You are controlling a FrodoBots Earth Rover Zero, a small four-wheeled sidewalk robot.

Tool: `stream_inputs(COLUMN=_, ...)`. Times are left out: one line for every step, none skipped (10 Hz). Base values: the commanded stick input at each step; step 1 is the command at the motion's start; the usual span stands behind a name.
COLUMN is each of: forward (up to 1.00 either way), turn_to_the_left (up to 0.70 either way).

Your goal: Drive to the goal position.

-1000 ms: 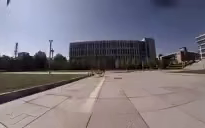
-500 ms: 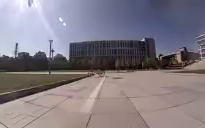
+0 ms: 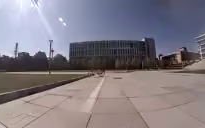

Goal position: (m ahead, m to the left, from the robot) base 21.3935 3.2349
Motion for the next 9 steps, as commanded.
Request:
stream_inputs(forward=0.06, turn_to_the_left=0.00)
stream_inputs(forward=0.06, turn_to_the_left=0.00)
stream_inputs(forward=0.06, turn_to_the_left=0.00)
stream_inputs(forward=0.06, turn_to_the_left=0.00)
stream_inputs(forward=0.06, turn_to_the_left=0.00)
stream_inputs(forward=0.06, turn_to_the_left=0.00)
stream_inputs(forward=0.06, turn_to_the_left=0.00)
stream_inputs(forward=0.06, turn_to_the_left=0.00)
stream_inputs(forward=0.06, turn_to_the_left=0.00)
